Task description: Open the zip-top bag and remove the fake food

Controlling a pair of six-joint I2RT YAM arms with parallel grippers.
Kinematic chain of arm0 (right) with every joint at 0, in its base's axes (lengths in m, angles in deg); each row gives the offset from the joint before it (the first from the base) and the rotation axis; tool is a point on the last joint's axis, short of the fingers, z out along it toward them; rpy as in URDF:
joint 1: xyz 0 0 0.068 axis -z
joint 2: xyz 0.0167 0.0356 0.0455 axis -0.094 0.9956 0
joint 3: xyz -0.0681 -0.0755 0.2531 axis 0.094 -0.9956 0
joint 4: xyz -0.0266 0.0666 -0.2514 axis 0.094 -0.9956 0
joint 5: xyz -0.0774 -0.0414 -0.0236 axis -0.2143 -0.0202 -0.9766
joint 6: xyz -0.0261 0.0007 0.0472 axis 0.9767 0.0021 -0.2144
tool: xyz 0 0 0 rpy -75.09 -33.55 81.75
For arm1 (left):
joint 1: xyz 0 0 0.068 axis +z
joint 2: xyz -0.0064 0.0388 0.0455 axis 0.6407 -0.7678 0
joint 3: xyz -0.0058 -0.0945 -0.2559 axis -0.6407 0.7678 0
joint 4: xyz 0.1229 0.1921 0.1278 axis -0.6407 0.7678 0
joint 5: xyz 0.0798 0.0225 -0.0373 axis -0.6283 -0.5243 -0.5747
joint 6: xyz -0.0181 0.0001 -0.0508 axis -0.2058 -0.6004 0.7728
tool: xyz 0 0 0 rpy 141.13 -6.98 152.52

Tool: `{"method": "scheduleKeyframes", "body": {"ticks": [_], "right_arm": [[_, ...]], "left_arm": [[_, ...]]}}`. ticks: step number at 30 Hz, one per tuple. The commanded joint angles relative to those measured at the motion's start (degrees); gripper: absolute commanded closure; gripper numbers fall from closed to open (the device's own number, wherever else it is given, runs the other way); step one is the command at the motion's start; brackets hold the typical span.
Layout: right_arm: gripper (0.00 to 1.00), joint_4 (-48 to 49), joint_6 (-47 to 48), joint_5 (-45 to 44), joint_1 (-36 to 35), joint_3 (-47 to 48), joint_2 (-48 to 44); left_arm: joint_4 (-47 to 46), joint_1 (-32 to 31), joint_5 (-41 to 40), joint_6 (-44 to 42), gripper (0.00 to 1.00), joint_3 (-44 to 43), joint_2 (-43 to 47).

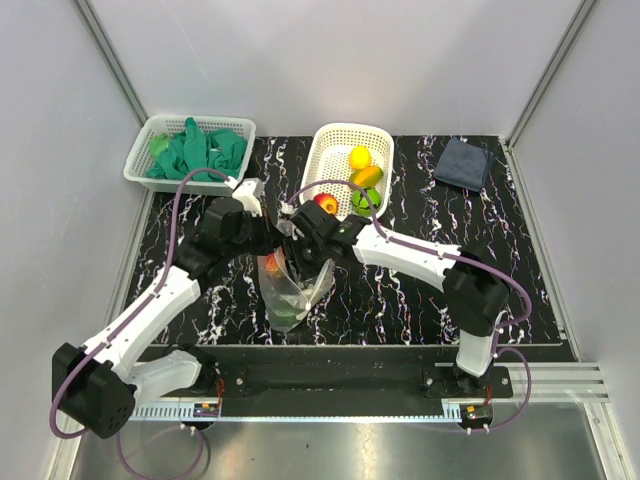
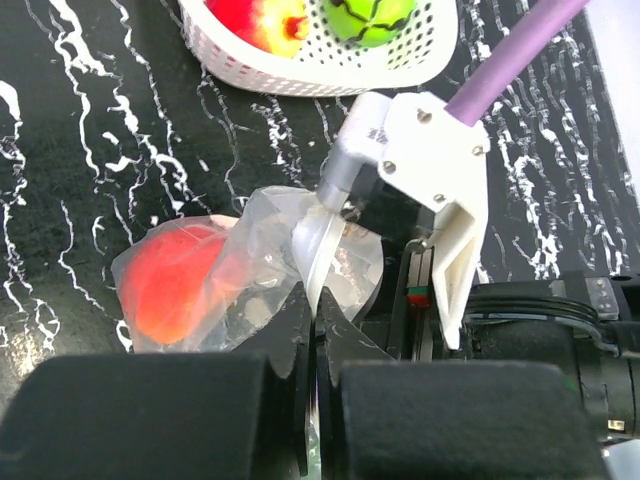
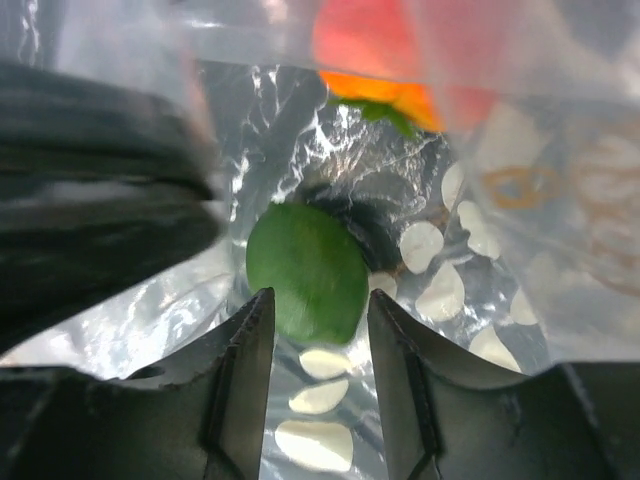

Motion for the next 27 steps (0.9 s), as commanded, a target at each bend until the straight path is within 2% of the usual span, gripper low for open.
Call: {"method": "scheduleKeyframes", "body": {"ticks": [1, 6, 18, 27], "right_arm": [[0.5, 9.8, -4.7, 2.3, -0.7, -4.4, 0.9], [0.45, 17.8, -7.7, 9.3, -0.7, -7.4, 4.7], [0.21, 18.6, -7.9, 18.0, -2.1, -10.8, 5.4], [0.14, 18.3, -7.5, 15.9, -6.5, -11.7, 10.6]], "left_arm": [[-7.5, -0.5, 1.8, 1.2, 1.0, -0.3, 0.5], [-8.7, -0.4, 1.6, 2.5, 1.0, 4.8, 3.2], [-7.8, -0.3, 0.5, 3.0, 1.0, 9.4, 6.4], [-7.7, -0.2, -0.9, 3.3, 1.0, 11.6, 7.4]]}}
